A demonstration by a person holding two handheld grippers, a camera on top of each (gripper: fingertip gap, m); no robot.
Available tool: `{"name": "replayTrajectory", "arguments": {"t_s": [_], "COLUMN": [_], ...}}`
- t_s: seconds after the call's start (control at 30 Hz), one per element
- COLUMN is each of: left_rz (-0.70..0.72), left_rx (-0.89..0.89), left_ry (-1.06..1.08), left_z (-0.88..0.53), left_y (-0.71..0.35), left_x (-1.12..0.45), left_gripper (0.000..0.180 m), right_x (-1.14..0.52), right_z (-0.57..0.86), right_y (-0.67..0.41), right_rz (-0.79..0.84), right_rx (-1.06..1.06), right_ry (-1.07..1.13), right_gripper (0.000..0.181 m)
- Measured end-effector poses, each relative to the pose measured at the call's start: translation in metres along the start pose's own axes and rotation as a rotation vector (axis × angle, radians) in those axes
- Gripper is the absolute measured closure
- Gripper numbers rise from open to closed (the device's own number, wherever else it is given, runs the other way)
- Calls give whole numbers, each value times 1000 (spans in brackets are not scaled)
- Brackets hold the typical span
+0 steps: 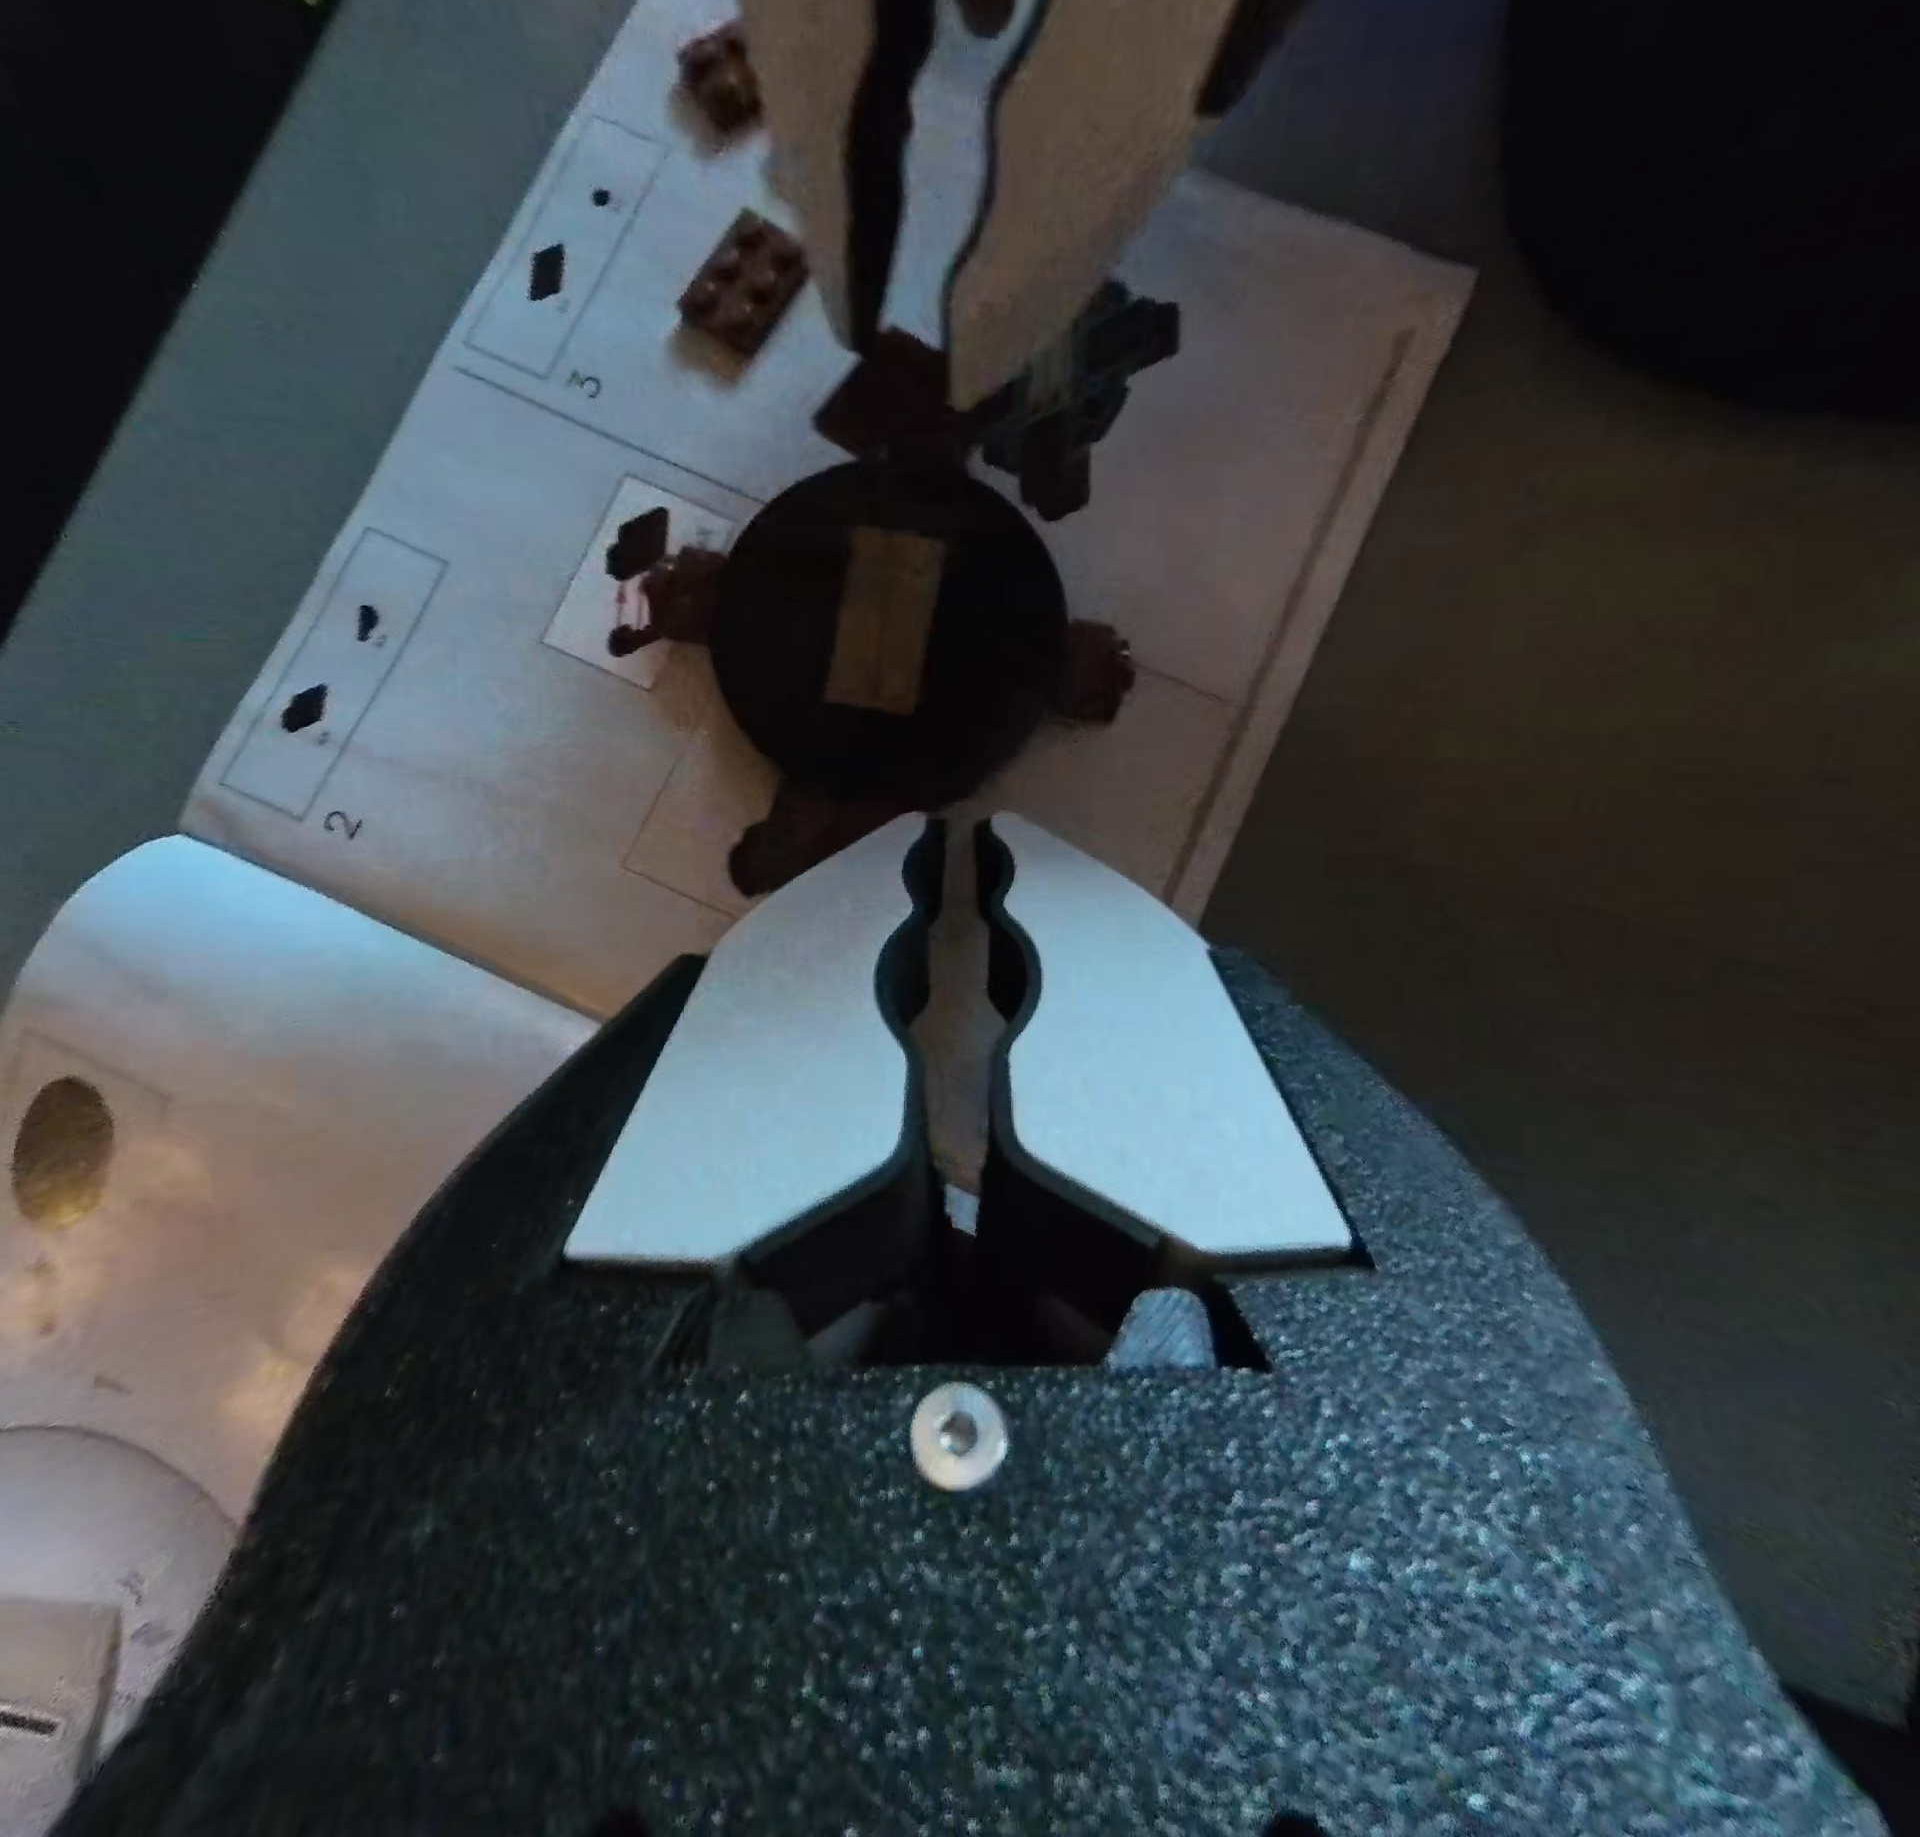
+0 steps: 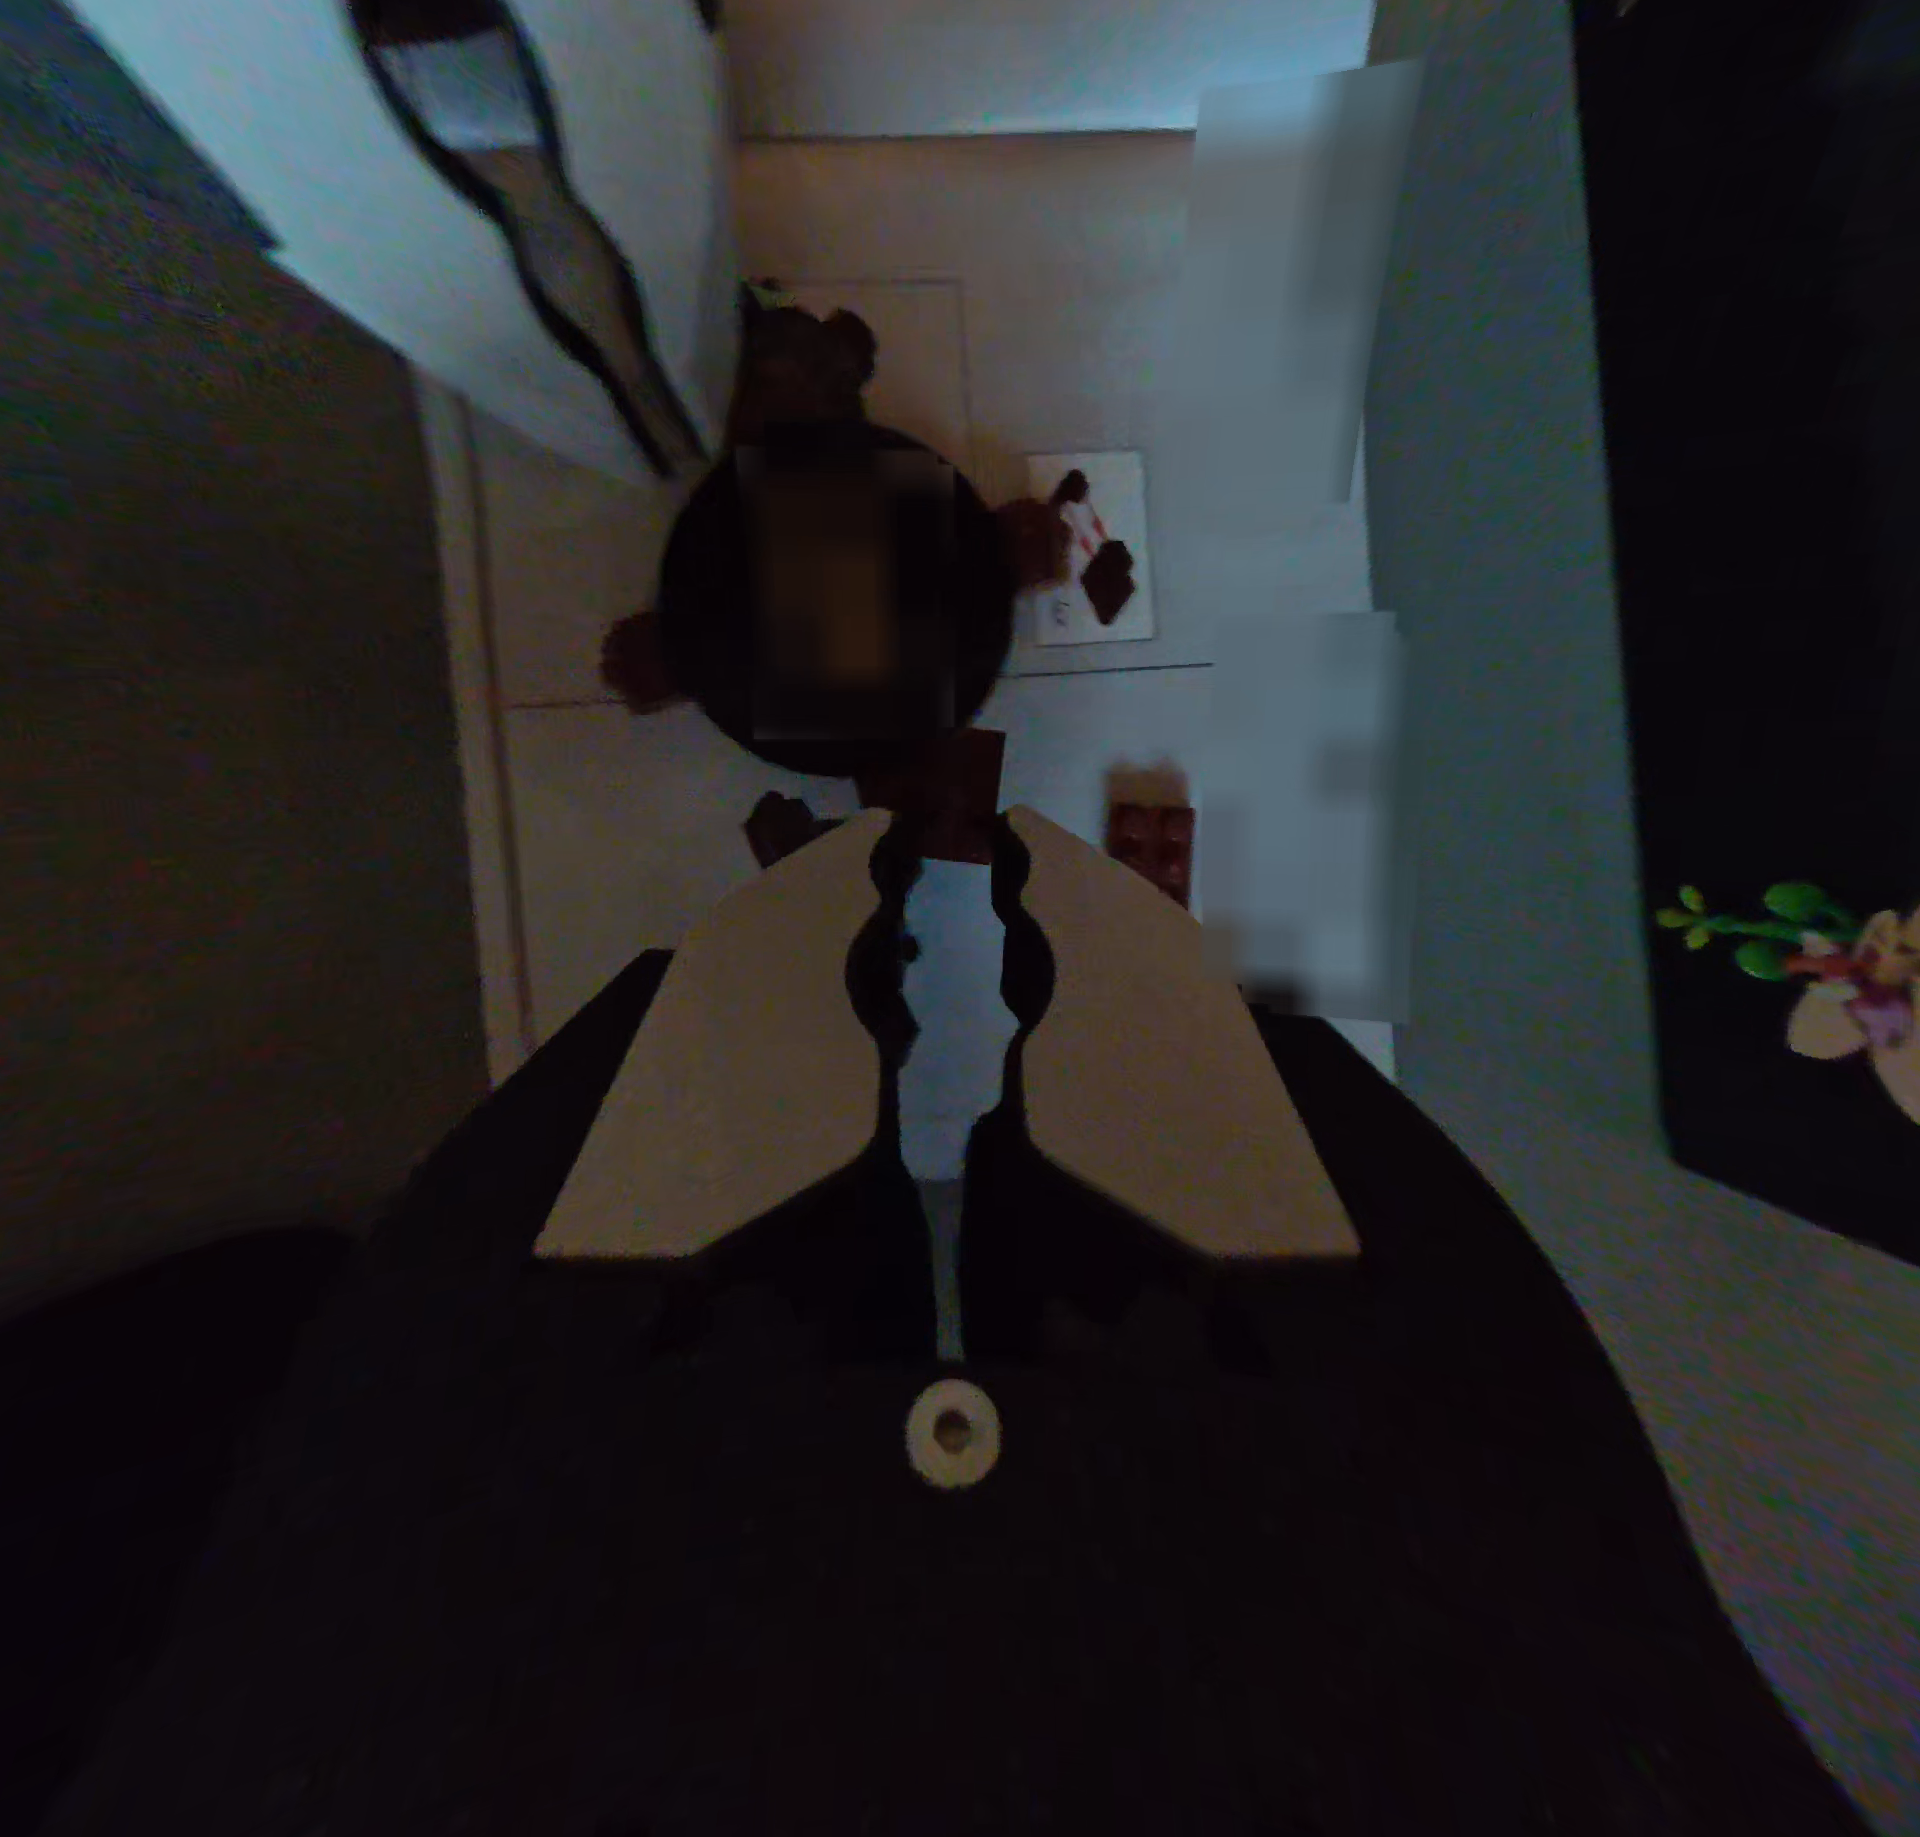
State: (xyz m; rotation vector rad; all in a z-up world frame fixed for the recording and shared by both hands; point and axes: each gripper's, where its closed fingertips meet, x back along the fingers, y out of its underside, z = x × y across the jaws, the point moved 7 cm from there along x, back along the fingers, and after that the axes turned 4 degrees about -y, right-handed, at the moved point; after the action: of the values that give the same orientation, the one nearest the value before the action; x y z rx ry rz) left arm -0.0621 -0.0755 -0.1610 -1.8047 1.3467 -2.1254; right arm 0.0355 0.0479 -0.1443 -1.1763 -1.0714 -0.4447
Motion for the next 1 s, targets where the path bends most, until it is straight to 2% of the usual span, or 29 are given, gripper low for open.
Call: {"name": "replayTrajectory", "arguments": {"t_s": [0.2,0.47,0.77,0.87,1.0], "left_rz": [0,17,13,30,96], "left_rx": [37,68,93,93,67], "left_ry": [-112,-110,-140,-192,-196], "left_z": [-14,-17,-21,-24,-22], "left_y": [5,7,12,10,5], "left_x": [4,4,13,21,23], "left_gripper": [174,174,174,174,174], "right_x": [15,-8,-11,-3,10], "right_z": [7,13,9,11,11], "right_y": [1,6,-7,-12,-8], "right_rz": [22,-36,9,47,-1], "right_rx": [-13,26,37,26,26], "right_ry": [59,15,-14,-20,7], "right_gripper": [166,166,167,167,166]}}
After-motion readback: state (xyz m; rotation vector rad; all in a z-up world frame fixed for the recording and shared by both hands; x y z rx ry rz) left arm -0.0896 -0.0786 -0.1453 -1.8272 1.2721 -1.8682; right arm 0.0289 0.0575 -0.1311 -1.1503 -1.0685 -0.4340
